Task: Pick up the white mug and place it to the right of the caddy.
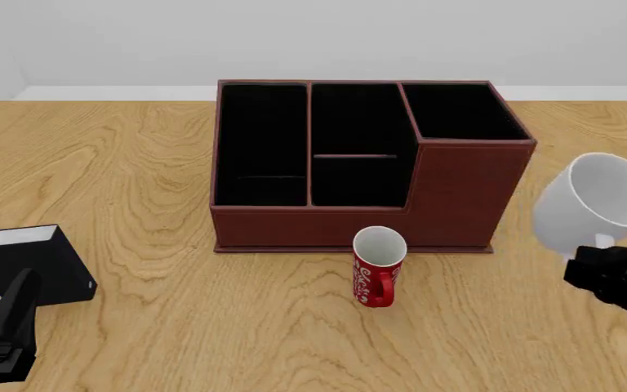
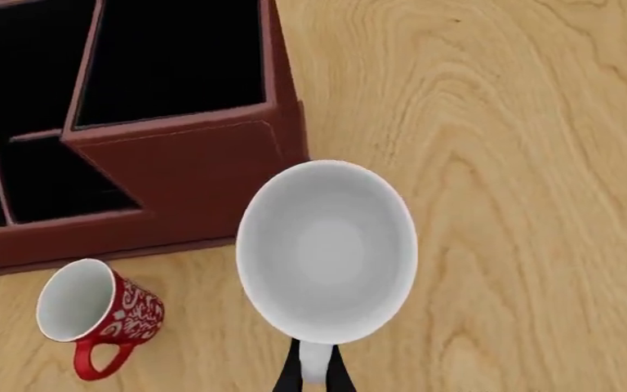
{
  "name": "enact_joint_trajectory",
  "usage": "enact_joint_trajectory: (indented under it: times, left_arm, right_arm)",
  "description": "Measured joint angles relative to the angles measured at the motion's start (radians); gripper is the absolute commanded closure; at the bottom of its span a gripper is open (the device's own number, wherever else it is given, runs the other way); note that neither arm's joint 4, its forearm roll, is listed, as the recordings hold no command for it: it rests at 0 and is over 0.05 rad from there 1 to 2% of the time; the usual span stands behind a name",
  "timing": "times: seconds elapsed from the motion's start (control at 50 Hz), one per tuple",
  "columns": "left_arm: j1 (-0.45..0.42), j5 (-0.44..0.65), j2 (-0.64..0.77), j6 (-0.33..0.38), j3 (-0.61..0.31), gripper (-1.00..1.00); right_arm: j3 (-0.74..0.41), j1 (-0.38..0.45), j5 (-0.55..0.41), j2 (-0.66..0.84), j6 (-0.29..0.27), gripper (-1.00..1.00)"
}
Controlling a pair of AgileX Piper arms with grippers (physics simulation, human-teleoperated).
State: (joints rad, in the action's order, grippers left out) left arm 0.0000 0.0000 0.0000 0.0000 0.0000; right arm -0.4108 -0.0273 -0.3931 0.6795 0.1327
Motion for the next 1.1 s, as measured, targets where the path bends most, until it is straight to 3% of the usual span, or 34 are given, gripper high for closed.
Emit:
enact_joint_trajectory:
  times: [0.4,1.1]
  left_arm:
    - [0.000,0.000,0.000,0.000,0.000,-1.00]
    - [0.000,0.000,0.000,0.000,0.000,-1.00]
  right_arm:
    - [-0.107,-0.105,-0.029,0.089,-0.034,1.00]
    - [-0.429,-0.206,-0.065,0.452,-0.115,1.00]
